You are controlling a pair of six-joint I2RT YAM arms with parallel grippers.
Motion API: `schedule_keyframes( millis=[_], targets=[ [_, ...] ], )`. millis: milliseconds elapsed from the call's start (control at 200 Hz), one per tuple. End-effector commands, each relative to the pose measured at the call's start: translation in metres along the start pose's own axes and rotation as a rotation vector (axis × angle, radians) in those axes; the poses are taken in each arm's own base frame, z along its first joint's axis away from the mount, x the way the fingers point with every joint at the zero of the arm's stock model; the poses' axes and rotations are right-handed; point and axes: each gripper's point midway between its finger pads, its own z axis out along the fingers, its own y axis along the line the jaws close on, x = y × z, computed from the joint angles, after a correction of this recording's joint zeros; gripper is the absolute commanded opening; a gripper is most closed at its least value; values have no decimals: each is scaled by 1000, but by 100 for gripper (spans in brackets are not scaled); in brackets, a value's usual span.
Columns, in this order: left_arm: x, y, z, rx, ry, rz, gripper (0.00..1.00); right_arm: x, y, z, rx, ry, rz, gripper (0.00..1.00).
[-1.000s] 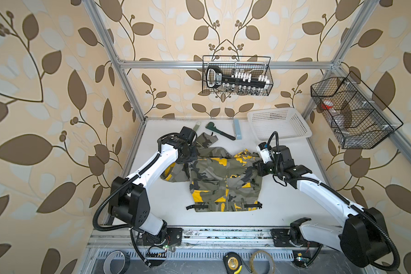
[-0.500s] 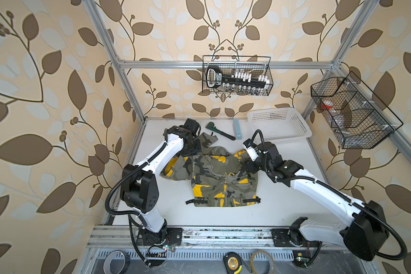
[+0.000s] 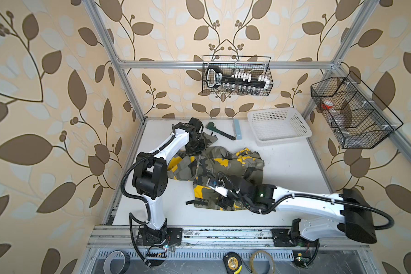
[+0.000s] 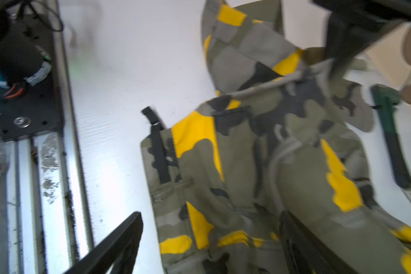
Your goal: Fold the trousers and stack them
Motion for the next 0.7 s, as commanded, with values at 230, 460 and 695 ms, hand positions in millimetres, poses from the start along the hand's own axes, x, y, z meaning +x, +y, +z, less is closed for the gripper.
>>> schedule_keyframes(
  millis=[230,460,695],
  targets=[
    [-2,-2,-2,32,40,-9,4,-8,67,70,-157,22,-152,91],
    [3,4,-4,20,50,1,6,6,59,96,-154,86,-109,85],
    [4,9,-10,10,41,13,12,40,55,113,-159,177,-58,67]
  ],
)
